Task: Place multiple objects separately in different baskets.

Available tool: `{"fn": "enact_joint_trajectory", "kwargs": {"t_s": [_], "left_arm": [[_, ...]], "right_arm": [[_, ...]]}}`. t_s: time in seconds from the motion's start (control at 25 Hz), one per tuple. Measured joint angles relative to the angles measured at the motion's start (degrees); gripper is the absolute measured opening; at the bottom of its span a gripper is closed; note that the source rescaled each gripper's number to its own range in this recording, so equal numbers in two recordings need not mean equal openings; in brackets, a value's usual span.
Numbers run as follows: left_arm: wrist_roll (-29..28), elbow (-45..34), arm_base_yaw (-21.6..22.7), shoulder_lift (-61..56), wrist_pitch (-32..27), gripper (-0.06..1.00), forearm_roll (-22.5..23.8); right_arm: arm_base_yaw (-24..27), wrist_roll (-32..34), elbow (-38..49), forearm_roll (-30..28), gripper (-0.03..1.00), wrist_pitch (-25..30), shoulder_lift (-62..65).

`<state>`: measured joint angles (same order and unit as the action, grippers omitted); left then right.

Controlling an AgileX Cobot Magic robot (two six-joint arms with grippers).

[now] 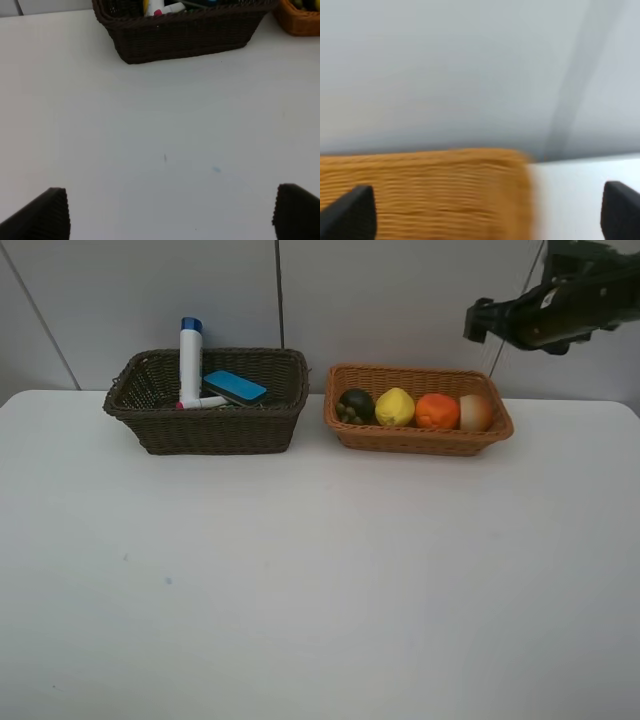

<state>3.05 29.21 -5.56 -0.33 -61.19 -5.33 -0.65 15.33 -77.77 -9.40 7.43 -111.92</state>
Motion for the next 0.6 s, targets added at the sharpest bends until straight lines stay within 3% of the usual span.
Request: {"fn": "enact_joint_trajectory", "kwargs": {"t_s": [0.12,0.24,0.4,0.6], "left_arm": [[0.0,0.0,0.0,0.0,0.0,1.0,0.0],[0.0,0.0,0.0,0.0,0.0,1.0,0.0],[0.0,0.0,0.0,0.0,0.0,1.0,0.0],[0.0,0.0,0.0,0.0,0.0,1.0,0.0]], "right_arm": [[6.23,0.0,0.0,1.88,1.0,6.07,0.14],[9.0,0.0,0.0,1.66,1.0,12.74,0.19],[8.89,-0.11,2.11,0.35,1.0,18.62,3.54],[7.28,-0.26,13.54,0.24,1.0,20.19,15.79]]}}
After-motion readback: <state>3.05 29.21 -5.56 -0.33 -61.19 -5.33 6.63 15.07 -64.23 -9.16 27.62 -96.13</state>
